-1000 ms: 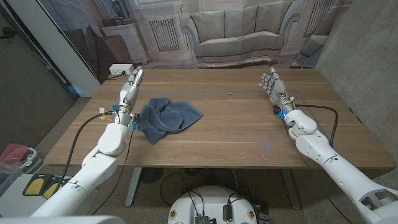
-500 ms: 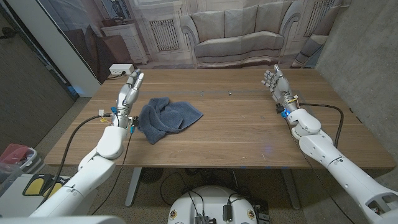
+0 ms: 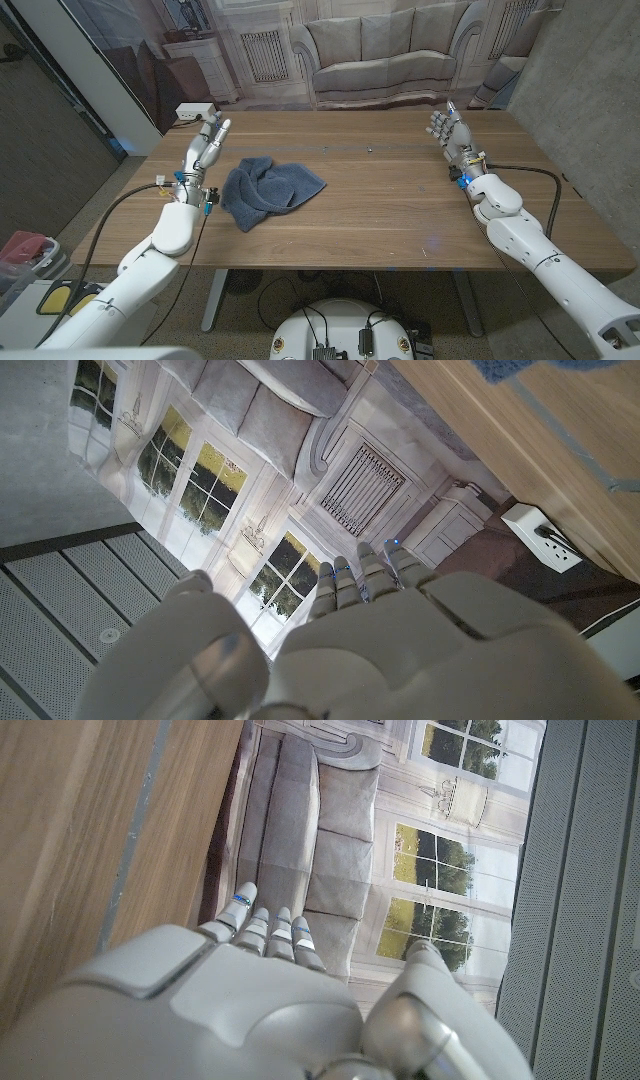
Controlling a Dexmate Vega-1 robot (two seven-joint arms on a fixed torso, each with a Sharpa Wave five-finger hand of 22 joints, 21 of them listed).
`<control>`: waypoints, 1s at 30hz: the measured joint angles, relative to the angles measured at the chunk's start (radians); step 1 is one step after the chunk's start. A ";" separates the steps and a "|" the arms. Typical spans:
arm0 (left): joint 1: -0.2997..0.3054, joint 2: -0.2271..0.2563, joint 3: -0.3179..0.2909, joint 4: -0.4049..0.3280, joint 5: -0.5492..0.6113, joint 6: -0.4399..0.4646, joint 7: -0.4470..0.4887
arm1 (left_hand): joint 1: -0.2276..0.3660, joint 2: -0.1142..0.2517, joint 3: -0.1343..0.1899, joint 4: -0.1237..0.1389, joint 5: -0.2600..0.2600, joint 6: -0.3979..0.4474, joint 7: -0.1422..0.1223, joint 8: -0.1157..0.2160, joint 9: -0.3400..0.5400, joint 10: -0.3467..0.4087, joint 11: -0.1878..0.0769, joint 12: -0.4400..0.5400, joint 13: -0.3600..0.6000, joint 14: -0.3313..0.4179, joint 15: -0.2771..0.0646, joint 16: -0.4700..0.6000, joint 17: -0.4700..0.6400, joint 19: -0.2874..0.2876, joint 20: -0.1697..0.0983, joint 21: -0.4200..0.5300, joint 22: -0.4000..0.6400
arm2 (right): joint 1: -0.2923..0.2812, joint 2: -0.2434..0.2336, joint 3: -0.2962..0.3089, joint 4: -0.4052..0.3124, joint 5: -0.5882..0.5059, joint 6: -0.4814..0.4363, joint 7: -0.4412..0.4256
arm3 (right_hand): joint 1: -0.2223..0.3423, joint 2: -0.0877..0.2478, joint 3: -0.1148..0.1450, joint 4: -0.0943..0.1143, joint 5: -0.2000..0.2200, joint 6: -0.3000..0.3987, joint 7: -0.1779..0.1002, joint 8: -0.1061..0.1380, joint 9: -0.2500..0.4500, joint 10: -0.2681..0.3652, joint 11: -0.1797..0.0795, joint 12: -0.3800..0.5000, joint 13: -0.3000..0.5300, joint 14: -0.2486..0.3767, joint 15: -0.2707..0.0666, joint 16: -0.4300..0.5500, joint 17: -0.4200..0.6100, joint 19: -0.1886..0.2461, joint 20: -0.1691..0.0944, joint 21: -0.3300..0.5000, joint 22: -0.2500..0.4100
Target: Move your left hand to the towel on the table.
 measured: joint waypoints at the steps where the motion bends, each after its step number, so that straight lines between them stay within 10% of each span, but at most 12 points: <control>1: 0.003 0.003 -0.004 -0.006 0.006 0.007 0.004 | 0.000 0.000 0.000 0.000 0.000 0.000 0.000 0.000 0.000 0.001 -0.001 0.000 0.000 0.002 0.002 0.000 0.000 0.000 0.000 0.000 0.000 | -0.003 -0.002 0.002 -0.004 -0.001 -0.001 -0.004 | 0.000 0.000 0.000 0.000 0.000 0.000 0.000 0.000 0.000 0.000 0.000 0.000 0.000 0.000 0.000 0.000 0.000 0.000 0.000 -0.001 0.000; 30: 0.091 0.045 -0.059 -0.149 0.168 0.205 0.104 | 0.013 0.005 -0.004 -0.004 0.011 0.011 -0.011 -0.004 0.000 0.012 -0.005 0.000 0.000 0.002 0.002 0.000 0.000 0.000 0.000 -0.005 0.000 | -0.048 -0.037 0.041 -0.060 -0.004 -0.012 -0.037 | -0.003 0.003 -0.004 -0.004 0.000 0.000 0.000 0.000 0.000 0.000 0.000 0.000 0.000 0.000 0.000 0.000 0.000 0.003 -0.004 -0.010 0.000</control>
